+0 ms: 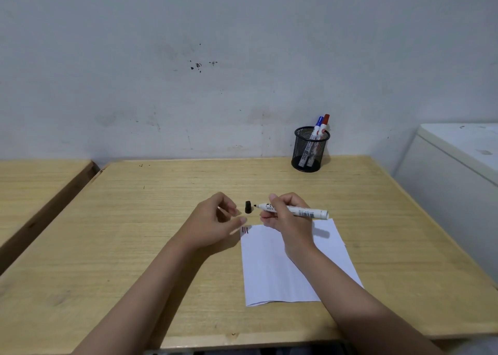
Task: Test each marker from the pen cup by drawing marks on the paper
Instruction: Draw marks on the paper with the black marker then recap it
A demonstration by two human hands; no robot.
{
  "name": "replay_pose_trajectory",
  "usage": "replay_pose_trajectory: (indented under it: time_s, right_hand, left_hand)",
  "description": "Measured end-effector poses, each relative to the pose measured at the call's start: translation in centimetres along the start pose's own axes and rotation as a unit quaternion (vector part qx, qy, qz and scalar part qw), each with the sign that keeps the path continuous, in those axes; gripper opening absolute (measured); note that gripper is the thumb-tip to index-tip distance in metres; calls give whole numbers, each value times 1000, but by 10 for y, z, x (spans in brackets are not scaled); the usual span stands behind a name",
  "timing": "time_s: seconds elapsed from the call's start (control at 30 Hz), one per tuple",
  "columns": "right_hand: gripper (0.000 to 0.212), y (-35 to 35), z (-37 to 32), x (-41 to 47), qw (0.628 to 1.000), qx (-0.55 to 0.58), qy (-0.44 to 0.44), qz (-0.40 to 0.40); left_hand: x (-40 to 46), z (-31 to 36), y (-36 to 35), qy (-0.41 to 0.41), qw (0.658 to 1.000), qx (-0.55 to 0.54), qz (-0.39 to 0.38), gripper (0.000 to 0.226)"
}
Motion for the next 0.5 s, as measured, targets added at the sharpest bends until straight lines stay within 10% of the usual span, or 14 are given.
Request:
replay_pose_trajectory:
  time_s: [0.3, 0.5]
  right_hand:
    - [24, 17, -27, -4, 998, 28, 13, 46]
    - [26, 26, -51, -5, 998, 24, 32, 43]
  left_hand:
    - [41, 25, -28, -34, 990, 105, -84, 22]
    - [42, 23, -8, 18, 993, -113, -6, 10]
Point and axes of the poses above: each hand's wrist, its own x-axis towards the middle knuckle, its own y-axis out of the back of the hand, z = x × y, the point moved 10 cm from there along x, towards the middle knuckle, and after that the axes turned 8 degrees about -y, right-handed, at the moved point
